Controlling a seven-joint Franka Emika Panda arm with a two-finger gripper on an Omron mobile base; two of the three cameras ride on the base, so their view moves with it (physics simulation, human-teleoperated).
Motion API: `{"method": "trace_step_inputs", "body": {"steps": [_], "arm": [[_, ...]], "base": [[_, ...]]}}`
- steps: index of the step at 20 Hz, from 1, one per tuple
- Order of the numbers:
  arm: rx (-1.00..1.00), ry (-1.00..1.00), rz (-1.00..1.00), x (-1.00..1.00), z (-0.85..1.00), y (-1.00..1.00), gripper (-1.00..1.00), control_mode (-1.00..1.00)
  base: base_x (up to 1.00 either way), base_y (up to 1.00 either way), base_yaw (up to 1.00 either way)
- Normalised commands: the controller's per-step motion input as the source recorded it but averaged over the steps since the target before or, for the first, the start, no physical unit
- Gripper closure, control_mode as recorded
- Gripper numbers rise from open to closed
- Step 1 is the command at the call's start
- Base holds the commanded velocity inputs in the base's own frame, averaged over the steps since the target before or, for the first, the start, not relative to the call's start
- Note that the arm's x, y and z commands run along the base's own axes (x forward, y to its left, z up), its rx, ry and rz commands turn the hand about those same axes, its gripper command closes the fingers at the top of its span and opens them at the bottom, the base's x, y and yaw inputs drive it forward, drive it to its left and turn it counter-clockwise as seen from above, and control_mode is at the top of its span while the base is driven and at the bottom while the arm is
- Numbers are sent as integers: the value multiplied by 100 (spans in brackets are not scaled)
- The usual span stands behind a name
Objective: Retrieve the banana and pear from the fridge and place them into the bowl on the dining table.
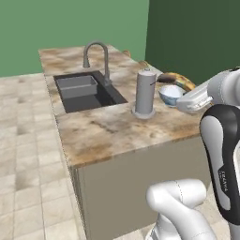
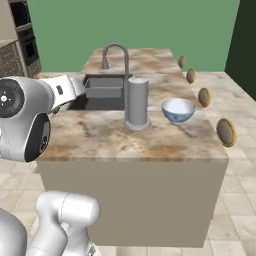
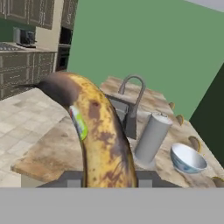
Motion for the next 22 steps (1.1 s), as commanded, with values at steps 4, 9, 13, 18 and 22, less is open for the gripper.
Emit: {"method": "trace_step_inputs", "body": {"steps": [4,9,13,18,22], "arm": [[0,0,0,0,0,0,100,100],[0,0,0,0,0,0,100,100],[0,0,0,0,0,0,100,100],[0,0,0,0,0,0,100,100],[0,0,0,0,0,0,100,100]], "base": [[33,-100,-7],[37,-100,-5],[42,-100,-6],[50,-100,-3],[51,-100,-2]]}}
